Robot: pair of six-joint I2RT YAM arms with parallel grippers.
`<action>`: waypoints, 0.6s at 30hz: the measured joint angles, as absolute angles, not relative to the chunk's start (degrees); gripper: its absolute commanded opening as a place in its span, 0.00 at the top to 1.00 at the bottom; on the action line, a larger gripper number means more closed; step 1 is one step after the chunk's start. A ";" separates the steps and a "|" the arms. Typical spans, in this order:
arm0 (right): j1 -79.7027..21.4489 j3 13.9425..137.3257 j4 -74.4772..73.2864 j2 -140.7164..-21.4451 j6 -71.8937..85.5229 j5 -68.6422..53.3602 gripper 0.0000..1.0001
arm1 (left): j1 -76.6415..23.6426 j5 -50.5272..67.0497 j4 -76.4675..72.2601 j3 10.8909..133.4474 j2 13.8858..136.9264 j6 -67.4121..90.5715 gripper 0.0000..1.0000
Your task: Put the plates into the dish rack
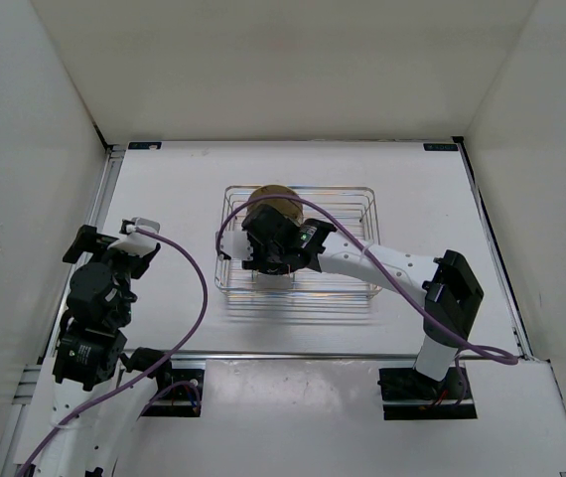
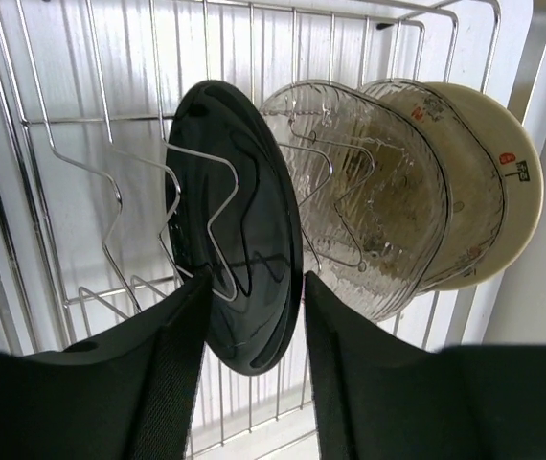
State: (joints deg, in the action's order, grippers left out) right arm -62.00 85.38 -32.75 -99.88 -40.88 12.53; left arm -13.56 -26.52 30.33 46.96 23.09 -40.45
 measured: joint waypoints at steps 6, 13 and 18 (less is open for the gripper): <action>-62.00 89.43 -33.82 -99.88 -44.47 15.07 0.42 | -13.52 -26.37 30.96 48.29 23.20 -40.10 0.00; -62.00 92.82 -29.76 -97.08 -53.30 22.00 0.34 | -12.69 -25.71 31.62 49.60 23.92 -38.89 0.00; -60.23 94.56 -25.50 -93.38 -59.27 27.57 0.25 | -12.47 -24.43 32.36 51.81 25.43 -37.36 0.00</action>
State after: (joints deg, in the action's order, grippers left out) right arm -60.23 94.56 -25.50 -93.38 -59.27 27.57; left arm -12.47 -24.43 32.36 51.81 25.43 -37.36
